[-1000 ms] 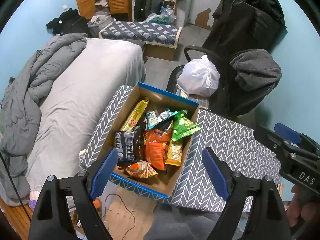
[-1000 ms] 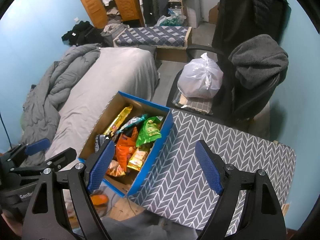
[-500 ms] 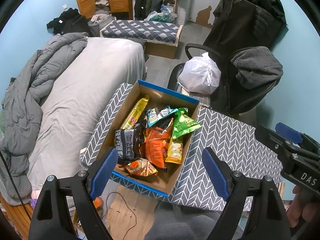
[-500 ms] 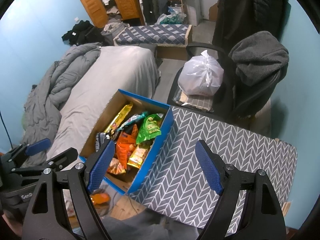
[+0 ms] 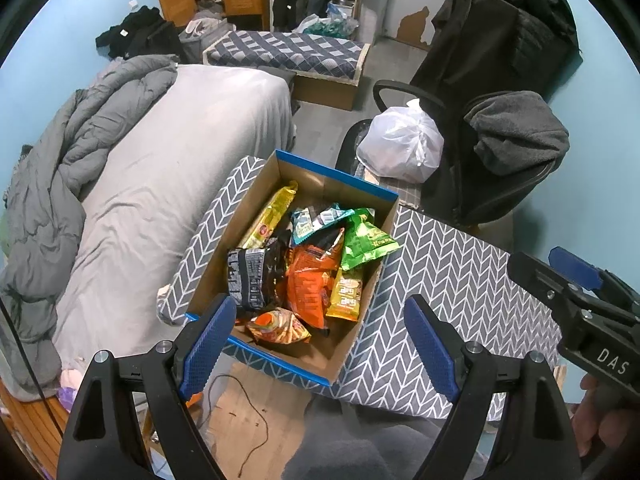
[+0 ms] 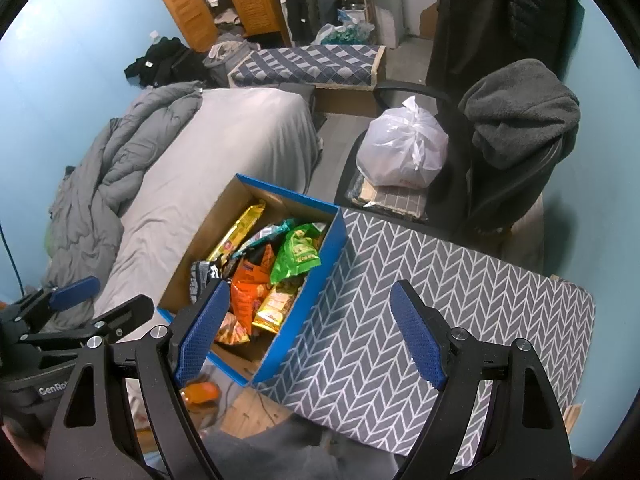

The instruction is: Organize snacks

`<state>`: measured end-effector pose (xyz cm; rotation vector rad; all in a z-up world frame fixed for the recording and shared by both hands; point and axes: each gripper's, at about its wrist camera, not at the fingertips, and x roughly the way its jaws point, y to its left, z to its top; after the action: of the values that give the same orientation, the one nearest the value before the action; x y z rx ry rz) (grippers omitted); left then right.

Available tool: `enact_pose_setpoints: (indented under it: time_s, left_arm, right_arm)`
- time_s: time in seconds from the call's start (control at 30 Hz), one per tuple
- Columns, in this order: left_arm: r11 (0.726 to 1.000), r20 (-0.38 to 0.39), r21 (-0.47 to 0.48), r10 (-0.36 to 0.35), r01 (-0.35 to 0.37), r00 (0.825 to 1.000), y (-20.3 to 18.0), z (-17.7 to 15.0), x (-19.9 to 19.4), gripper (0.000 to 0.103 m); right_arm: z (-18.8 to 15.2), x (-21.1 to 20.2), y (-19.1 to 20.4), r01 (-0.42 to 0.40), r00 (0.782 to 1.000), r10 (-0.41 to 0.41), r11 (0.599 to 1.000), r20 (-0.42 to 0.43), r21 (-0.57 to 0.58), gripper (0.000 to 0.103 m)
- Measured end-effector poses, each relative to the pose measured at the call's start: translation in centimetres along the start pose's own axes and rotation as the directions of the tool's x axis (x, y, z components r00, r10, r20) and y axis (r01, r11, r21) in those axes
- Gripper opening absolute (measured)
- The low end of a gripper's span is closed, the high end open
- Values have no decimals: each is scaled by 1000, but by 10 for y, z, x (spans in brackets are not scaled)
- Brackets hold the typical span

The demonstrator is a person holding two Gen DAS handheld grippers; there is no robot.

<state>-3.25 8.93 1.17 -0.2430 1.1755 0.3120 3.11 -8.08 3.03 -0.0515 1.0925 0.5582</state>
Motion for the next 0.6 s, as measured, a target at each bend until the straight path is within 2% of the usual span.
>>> enact_pose_setpoints:
  time_s: [0.6]
  left_arm:
    - [1000, -3, 6, 16, -16, 1000, -6, 2, 3, 87]
  right_arm:
    - [-2, 1, 0, -4, 1000, 4, 1000, -1, -2, 82]
